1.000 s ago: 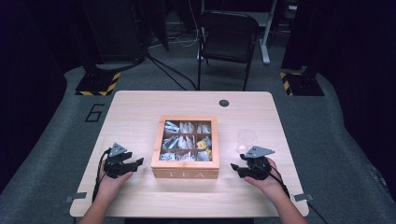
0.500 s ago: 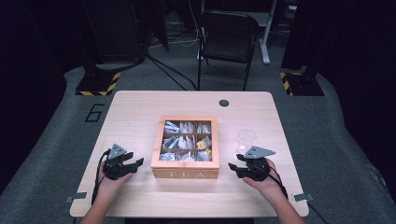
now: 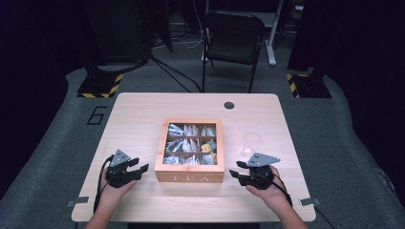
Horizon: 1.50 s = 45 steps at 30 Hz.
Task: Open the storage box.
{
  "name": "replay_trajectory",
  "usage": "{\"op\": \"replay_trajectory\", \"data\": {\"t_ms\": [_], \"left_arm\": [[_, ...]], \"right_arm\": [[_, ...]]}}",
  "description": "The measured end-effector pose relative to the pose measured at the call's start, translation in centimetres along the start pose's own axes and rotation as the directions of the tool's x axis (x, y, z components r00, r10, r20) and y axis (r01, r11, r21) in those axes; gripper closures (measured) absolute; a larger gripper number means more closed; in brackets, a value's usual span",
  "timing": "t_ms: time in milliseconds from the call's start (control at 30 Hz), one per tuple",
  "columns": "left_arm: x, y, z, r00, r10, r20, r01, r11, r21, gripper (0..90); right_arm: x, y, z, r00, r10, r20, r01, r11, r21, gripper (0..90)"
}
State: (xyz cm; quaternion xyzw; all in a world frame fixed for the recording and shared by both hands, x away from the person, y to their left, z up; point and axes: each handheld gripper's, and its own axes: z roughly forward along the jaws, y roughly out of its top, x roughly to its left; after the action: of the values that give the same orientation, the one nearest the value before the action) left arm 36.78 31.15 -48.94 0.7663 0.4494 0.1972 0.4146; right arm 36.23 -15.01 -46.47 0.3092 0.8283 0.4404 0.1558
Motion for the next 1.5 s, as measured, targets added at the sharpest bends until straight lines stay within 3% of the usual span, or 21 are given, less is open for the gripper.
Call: {"op": "replay_trajectory", "data": {"t_ms": [333, 400, 1500], "left_arm": [[-0.1, -0.1, 0.2, 0.9999, 0.009, 0.011, -0.009, 0.9999, 0.007, 47.9], [0.0, -0.2, 0.4, 0.9999, 0.010, 0.012, -0.010, 0.9999, 0.012, 48.0], [0.0, -0.8, -0.3, 0.9999, -0.008, -0.006, 0.008, 1.0000, 0.000, 48.0]], "right_arm": [[0.4, 0.0, 0.3, 0.9989, 0.008, -0.046, -0.008, 1.000, -0.003, 55.6], [0.4, 0.0, 0.5, 0.9982, -0.007, -0.060, 0.007, 1.000, 0.004, 56.2], [0.8, 0.7, 2.8, 0.9902, -0.016, -0.139, 0.020, 0.999, 0.029, 57.4]]}}
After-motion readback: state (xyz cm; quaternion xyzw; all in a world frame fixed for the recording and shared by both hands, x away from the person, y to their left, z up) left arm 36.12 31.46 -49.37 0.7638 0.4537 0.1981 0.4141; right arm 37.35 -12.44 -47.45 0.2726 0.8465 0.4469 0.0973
